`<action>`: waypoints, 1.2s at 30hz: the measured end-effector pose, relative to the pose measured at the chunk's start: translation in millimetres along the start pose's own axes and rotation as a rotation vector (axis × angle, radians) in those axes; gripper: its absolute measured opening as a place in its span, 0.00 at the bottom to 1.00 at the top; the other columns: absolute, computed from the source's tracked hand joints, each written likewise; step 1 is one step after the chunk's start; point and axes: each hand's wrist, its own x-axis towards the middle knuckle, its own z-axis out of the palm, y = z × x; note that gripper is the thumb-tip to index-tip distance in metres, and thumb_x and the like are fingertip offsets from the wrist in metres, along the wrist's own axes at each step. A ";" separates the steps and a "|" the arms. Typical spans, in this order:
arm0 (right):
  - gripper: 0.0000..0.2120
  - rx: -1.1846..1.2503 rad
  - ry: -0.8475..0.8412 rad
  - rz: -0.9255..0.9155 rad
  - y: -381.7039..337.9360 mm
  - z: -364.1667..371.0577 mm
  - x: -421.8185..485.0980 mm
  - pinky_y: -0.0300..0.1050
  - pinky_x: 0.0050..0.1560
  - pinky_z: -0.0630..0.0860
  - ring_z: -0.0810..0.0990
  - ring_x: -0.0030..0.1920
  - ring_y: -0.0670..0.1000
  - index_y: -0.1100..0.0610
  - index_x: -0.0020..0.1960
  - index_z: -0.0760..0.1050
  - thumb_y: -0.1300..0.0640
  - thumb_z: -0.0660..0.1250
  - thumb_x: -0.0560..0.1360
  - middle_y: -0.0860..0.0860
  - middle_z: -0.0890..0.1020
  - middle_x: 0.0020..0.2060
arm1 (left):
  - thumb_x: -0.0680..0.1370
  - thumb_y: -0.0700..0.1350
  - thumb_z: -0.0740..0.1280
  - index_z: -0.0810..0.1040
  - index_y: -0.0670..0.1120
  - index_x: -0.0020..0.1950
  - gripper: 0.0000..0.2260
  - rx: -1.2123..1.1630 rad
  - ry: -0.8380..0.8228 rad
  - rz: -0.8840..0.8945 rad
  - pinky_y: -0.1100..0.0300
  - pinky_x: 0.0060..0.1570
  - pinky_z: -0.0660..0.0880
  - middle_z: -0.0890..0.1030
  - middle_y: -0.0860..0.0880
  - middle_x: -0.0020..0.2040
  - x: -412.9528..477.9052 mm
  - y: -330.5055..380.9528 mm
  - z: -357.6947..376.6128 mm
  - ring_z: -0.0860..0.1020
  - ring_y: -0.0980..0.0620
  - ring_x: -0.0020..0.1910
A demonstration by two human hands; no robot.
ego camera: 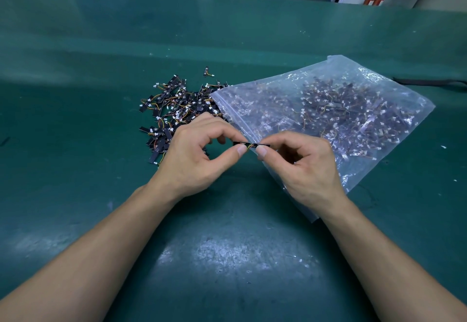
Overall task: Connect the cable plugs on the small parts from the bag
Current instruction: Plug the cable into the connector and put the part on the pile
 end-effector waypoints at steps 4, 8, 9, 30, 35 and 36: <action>0.03 0.004 -0.001 0.010 -0.7 -0.1 -0.7 0.29 0.33 0.64 0.71 0.27 0.42 0.51 0.42 0.84 0.58 0.74 0.74 0.37 0.79 0.30 | 0.76 0.45 0.71 0.84 0.46 0.45 0.04 -0.019 -0.009 -0.009 0.57 0.45 0.73 0.83 0.53 0.42 -0.5 -0.1 -0.3 0.78 0.47 0.44; 0.04 -0.005 0.002 0.007 -1.4 1.5 -1.8 0.29 0.32 0.64 0.70 0.26 0.42 0.49 0.44 0.83 0.57 0.74 0.73 0.35 0.78 0.29 | 0.75 0.40 0.72 0.83 0.45 0.42 0.02 -0.002 -0.014 -0.018 0.56 0.44 0.73 0.83 0.53 0.40 -0.1 -0.8 -0.3 0.77 0.48 0.43; 0.04 -0.003 0.004 0.008 -1.5 1.7 -2.0 0.29 0.31 0.64 0.70 0.26 0.41 0.48 0.44 0.83 0.57 0.74 0.73 0.35 0.78 0.29 | 0.75 0.40 0.72 0.83 0.44 0.42 0.02 0.003 -0.016 -0.020 0.55 0.44 0.73 0.83 0.53 0.40 -0.3 -1.1 -0.4 0.77 0.47 0.42; 0.10 -0.306 0.016 0.073 7.6 -6.5 1.9 0.37 0.36 0.71 0.73 0.28 0.46 0.47 0.50 0.82 0.54 0.71 0.68 0.39 0.81 0.36 | 0.75 0.42 0.73 0.84 0.47 0.43 0.02 0.043 0.006 -0.062 0.58 0.47 0.72 0.83 0.55 0.41 0.2 -5.2 -3.6 0.77 0.50 0.43; 0.18 -0.476 -0.045 0.108 13.0 -8.5 1.8 0.41 0.40 0.76 0.75 0.34 0.39 0.46 0.53 0.81 0.57 0.78 0.66 0.38 0.82 0.41 | 0.75 0.42 0.73 0.85 0.47 0.43 0.02 0.059 -0.007 -0.086 0.59 0.46 0.71 0.82 0.54 0.39 1.8 -8.4 -3.7 0.77 0.51 0.42; 0.17 -0.478 -0.037 0.114 13.0 -8.7 2.3 0.41 0.40 0.76 0.76 0.34 0.39 0.46 0.53 0.82 0.59 0.77 0.66 0.38 0.82 0.41 | 0.75 0.42 0.73 0.85 0.47 0.43 0.02 0.060 -0.014 -0.099 0.59 0.45 0.71 0.82 0.54 0.39 1.7 -8.8 -3.1 0.77 0.50 0.42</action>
